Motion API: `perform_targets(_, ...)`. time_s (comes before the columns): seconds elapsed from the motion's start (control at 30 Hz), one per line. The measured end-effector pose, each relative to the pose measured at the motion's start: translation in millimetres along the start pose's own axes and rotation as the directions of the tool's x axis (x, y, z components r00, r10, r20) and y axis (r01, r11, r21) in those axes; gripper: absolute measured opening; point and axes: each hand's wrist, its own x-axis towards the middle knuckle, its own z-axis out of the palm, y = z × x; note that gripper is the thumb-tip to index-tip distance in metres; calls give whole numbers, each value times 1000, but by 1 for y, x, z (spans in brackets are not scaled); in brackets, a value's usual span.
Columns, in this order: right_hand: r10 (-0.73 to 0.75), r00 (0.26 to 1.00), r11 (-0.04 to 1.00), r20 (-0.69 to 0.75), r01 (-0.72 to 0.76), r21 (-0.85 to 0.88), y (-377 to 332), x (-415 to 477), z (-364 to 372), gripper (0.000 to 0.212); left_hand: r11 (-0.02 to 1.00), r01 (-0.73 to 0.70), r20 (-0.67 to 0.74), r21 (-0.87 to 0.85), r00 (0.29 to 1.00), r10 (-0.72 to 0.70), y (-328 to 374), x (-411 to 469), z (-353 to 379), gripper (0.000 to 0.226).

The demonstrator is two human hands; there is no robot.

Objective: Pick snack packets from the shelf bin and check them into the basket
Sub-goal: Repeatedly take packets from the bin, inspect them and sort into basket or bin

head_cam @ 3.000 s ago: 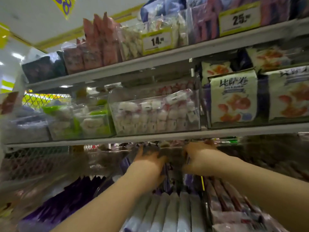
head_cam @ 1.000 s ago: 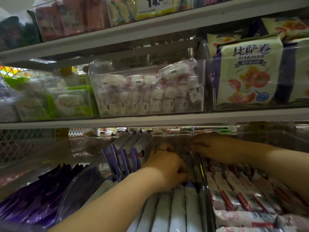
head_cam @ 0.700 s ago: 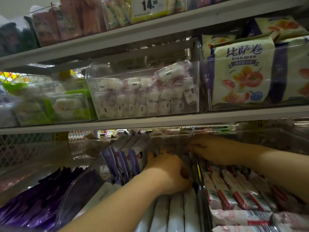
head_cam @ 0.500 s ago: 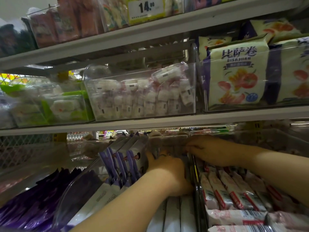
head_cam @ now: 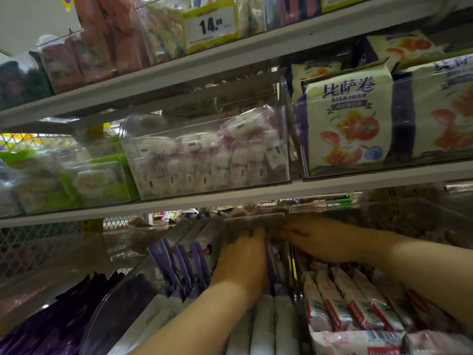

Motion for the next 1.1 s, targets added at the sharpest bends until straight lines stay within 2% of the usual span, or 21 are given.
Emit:
perform_targets(0.1,-45,999,999,-27,46,19,1,0,2,31,999,5,-84,-51,996,-9,-3,2,7,37)
perform_targets(0.27,-134,979,976,-151,156,152,5,-3,8,27,970,57,-255,-236,960,-119,-3,13,9,13)
perform_targets(0.4,-117,991,977,-62,126,170,-5,-3,4,43,900,122,-320,-418,908,-271,-9,20,9,17)
perform_targets(0.47,-85,995,983,-42,91,159,-6,-2,5,37,844,95,-332,-527,892,-308,-9,16,6,14)
perform_targets(0.57,-11,1000,991,9,10,132,-7,-4,3,57,756,3,-389,-654,856,-340,-7,5,-4,13)
perform_targets(0.7,0,1000,992,-11,1,128,-26,-7,-7,70,737,-100,-481,-669,814,-326,-10,-19,-23,24)
perform_targets(0.87,74,997,987,-37,-68,143,-64,-14,-12,89,672,-100,-455,-733,807,-376,-22,-61,-54,22)
perform_targets(0.97,91,995,967,-49,-76,245,-96,-20,-17,99,661,-115,-475,-742,786,-397,-30,-89,-74,22)
perform_targets(1.0,79,996,953,-45,-62,295,-108,-23,-17,96,639,-125,-472,-759,781,-408,-32,-99,-81,22)
perform_targets(1.1,7,999,890,-38,11,455,-145,-33,-15,66,477,-123,-362,-870,816,-451,-39,-132,-104,31)
